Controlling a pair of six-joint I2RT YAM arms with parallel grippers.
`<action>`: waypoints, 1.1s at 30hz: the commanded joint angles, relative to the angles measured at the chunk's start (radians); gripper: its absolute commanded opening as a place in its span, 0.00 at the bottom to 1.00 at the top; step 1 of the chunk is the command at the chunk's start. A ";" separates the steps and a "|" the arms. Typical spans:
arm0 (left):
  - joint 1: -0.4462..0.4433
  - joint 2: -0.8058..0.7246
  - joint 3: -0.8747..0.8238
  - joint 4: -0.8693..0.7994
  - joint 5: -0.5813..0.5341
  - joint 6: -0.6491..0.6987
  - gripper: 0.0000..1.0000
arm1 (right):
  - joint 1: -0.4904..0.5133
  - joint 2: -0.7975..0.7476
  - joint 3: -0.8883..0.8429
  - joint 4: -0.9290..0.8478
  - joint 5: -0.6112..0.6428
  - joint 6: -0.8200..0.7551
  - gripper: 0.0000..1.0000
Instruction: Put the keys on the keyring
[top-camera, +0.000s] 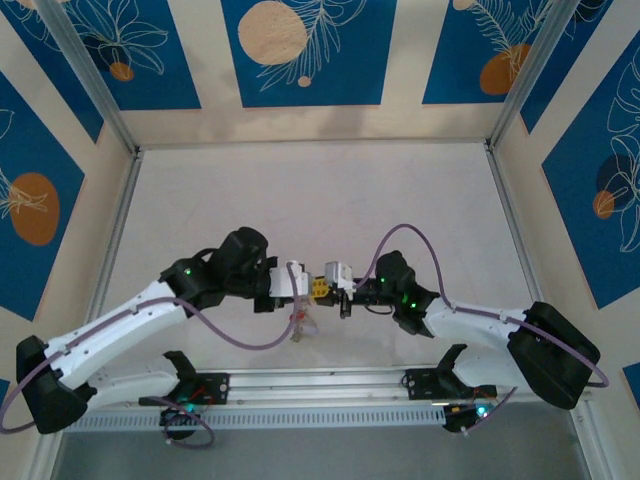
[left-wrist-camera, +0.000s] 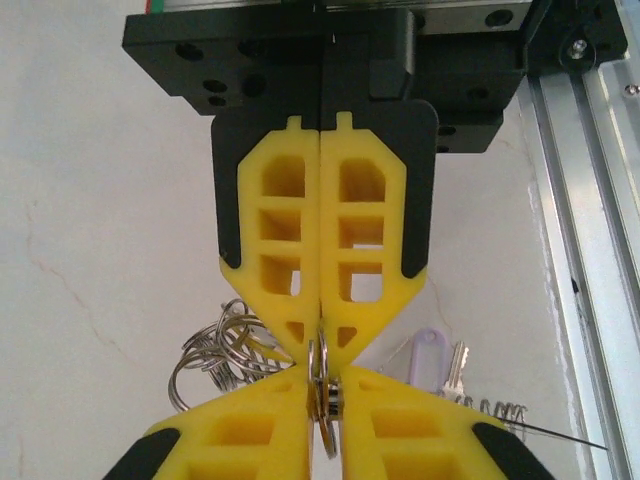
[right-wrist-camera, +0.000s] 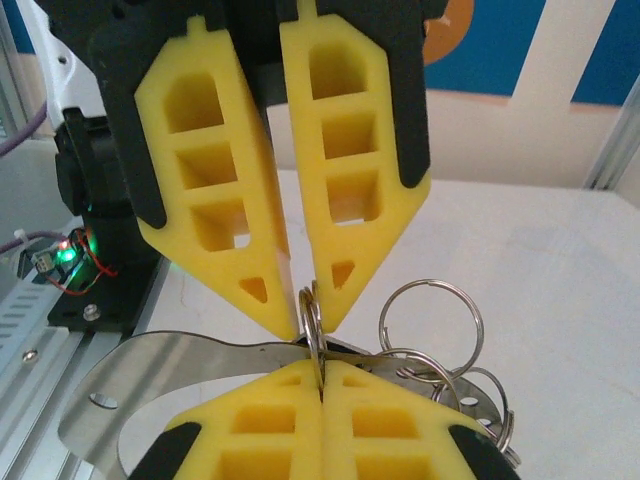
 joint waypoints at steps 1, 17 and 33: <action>0.003 -0.042 -0.044 0.074 0.029 -0.015 0.16 | 0.002 -0.014 -0.040 0.194 0.006 0.036 0.00; 0.012 -0.060 -0.090 0.209 0.040 -0.059 0.00 | 0.005 -0.027 -0.067 0.237 0.015 0.029 0.00; -0.022 0.055 0.101 -0.124 -0.100 0.084 0.00 | 0.013 -0.029 0.006 0.002 0.066 -0.013 0.25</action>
